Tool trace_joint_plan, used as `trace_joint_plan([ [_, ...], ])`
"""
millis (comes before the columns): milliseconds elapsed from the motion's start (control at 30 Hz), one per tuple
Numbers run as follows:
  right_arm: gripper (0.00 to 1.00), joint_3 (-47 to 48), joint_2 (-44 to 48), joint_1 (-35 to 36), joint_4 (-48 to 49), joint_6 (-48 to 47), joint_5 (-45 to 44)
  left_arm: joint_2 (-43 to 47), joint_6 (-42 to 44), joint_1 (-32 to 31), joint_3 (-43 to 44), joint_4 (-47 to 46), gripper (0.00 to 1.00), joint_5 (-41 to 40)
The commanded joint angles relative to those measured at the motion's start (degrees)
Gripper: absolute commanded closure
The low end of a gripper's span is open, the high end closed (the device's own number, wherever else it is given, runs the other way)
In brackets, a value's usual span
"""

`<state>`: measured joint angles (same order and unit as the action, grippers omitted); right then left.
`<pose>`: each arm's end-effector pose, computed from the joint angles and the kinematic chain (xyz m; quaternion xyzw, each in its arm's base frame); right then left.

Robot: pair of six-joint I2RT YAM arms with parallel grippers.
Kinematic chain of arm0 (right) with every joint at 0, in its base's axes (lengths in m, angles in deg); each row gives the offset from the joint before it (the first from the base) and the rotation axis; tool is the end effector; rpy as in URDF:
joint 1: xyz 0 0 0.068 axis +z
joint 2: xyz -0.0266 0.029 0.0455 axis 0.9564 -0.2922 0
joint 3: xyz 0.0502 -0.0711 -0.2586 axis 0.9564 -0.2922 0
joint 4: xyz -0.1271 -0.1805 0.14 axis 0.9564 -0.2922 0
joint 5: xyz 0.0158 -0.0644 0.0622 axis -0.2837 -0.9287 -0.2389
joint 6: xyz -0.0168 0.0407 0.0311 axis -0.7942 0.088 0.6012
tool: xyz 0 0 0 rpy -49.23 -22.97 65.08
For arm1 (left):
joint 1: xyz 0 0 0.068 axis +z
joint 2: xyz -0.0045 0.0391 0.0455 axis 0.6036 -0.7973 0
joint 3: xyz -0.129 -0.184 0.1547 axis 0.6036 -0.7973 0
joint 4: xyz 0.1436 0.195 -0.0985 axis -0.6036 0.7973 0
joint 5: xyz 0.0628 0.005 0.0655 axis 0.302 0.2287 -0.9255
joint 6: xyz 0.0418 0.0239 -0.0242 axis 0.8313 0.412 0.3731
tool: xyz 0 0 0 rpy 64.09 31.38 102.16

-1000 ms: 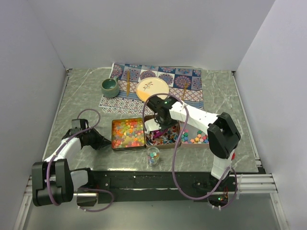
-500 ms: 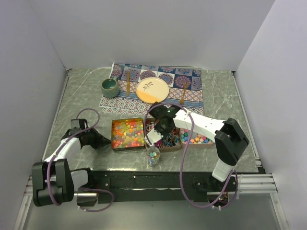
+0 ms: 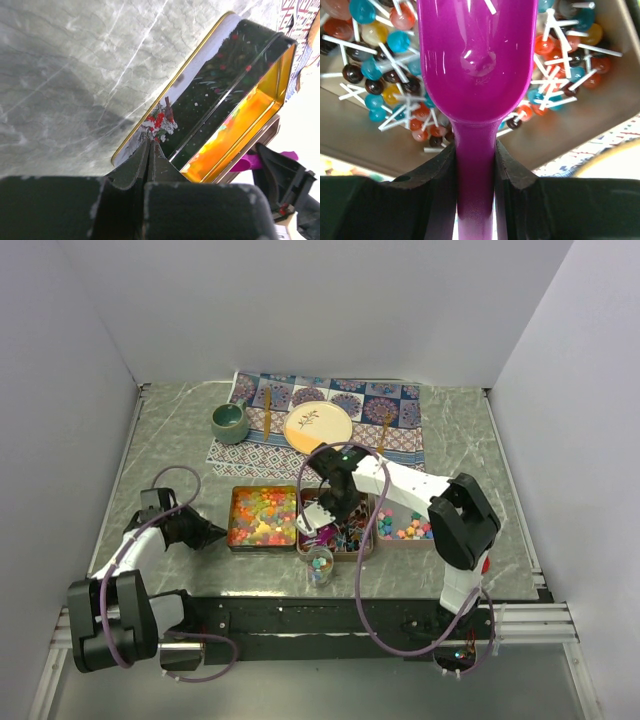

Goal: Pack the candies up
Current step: Scoop the fake candies from the storage box, then place the fake candies in the packing bottle.

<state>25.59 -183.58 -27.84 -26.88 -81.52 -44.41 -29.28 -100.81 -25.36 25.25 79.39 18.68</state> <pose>0.2458 0.2538 0.2091 -0.9322 0.3476 0.0264 0.0971 0.1841 0.0209 0.1464 -0.4215 0.8406 -0.3042 0.1522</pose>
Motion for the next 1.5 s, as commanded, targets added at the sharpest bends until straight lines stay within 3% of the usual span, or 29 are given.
trace_joint_plan([
  [0,1.0,-4.2,2.1,-0.4,0.6,-0.9,8.4,-0.6,0.8,1.5,2.3,-2.0,0.99,1.3],
  [167,1.0,-1.9,-0.2,-3.2,-1.9,2.8,14.5,-0.9,2.0,2.7,3.3,-2.3,0.99,1.3],
  [367,1.0,7.9,-5.4,-8.2,-7.7,7.4,23.1,-0.8,4.8,4.5,4.4,-2.5,0.99,2.1],
  [767,1.0,-1.3,3.3,-13.4,-6.8,4.6,29.9,-1.4,10.8,7.8,4.8,-6.5,0.98,8.1],
  [867,1.0,-4.4,5.9,-14.5,-4.0,5.6,32.7,-1.1,11.3,9.4,5.0,-7.8,0.92,13.9],
  [933,1.0,-5.9,7.1,-15.4,-1.8,6.3,34.2,-1.0,12.8,10.3,6.2,-7.8,0.69,17.1],
  [967,1.0,-6.6,8.1,-15.8,-1.6,7.3,34.8,-0.9,13.6,10.9,6.7,-7.7,0.5,18.3],
  [1100,1.0,-8.0,10.2,-18.2,-0.7,9.2,37.0,-0.9,18.4,12.0,10.4,-8.1,0.33,22.2],
  [1233,1.0,-9.7,13.1,-21.4,1.7,12.8,37.4,-1.1,20.4,15.0,14.0,-7.1,0.28,22.8],
  [1467,1.0,-3.2,19.9,-25.2,0.4,22.6,35.1,2.0,26.2,17.8,20.4,-3.4,0.21,18.5],
])
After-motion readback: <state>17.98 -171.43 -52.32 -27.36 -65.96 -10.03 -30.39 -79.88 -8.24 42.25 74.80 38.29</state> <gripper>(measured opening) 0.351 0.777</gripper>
